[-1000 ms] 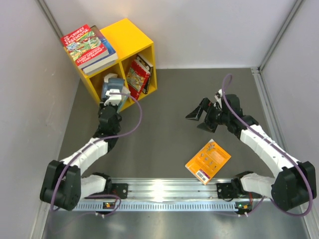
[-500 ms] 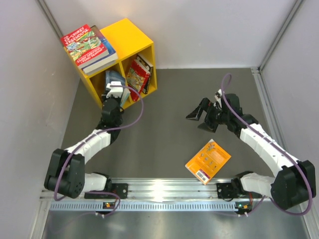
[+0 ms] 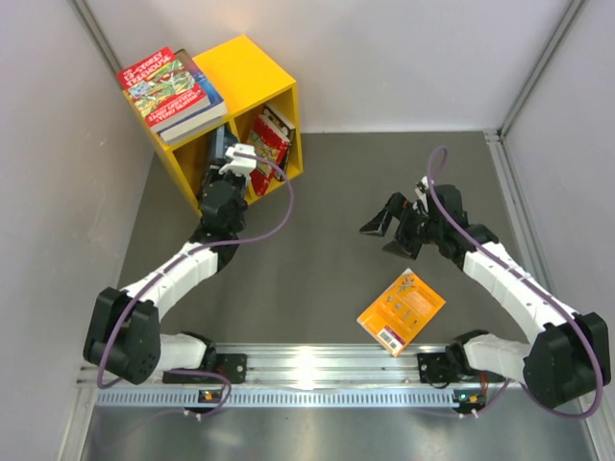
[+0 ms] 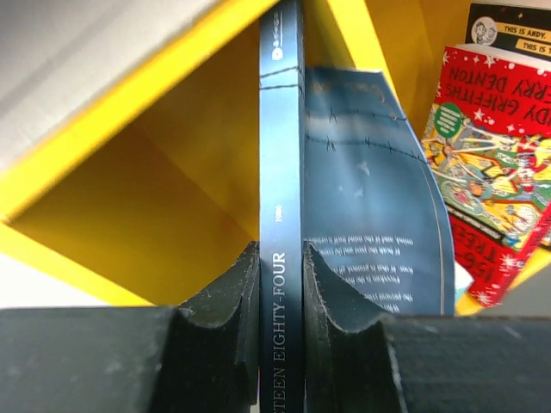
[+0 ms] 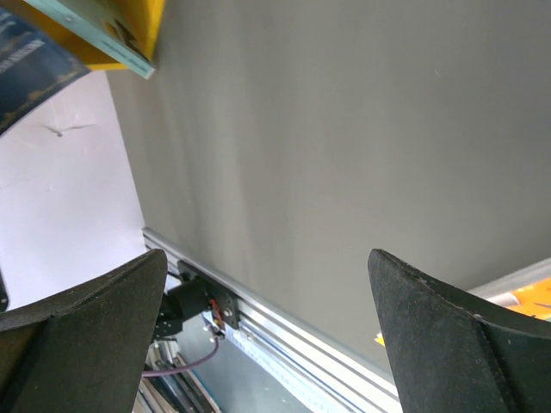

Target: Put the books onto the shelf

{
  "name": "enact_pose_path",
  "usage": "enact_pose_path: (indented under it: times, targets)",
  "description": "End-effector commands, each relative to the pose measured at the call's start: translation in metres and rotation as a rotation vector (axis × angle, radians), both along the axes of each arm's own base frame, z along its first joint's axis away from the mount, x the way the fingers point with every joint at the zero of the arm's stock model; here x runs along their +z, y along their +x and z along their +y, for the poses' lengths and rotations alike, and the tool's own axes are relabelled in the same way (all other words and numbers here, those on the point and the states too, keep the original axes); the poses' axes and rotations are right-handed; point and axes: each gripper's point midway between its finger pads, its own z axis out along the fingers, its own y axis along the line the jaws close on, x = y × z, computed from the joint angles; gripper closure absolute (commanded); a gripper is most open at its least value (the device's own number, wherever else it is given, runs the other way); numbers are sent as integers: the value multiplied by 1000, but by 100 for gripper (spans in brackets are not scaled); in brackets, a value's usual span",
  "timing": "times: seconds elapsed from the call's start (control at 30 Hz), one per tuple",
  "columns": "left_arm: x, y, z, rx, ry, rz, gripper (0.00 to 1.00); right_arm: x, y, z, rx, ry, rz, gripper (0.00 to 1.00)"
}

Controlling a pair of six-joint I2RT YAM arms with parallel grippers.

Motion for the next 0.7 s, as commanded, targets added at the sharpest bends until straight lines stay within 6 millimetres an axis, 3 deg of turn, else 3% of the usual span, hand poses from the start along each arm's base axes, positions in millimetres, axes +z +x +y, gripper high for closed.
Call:
enact_pose_path:
  times: [0.0,0.2,0.23,0.33,0.4,0.5,0.53,0.57,0.67]
  targets:
    - [126,-17,-5,-47,16,-362,100,4,0,-6,-18,11,-31,0]
    - [146,-30,5,-15,-8,-420,100,6,-3,-5,-15,22,-34,0]
    - [159,-37,7,-20,-31,-445,100,6,-4,-5,-14,22,-31,0]
    - [160,-43,1,-79,-72,-418,100,5,-6,-6,-18,24,-31,0]
    - [150,-45,-3,-112,-94,-384,100,6,-11,-3,-5,54,-33,0]
    - [135,-48,-14,-183,-149,-310,100,33,-7,17,58,159,-131,0]
    - [134,-50,-21,-231,-178,-295,100,51,-2,25,84,192,-183,0]
    - [137,-54,-27,-277,-276,-298,100,53,-1,35,108,205,-177,0]
    - [131,-69,-41,-369,-435,-225,100,85,7,61,169,252,-248,0]
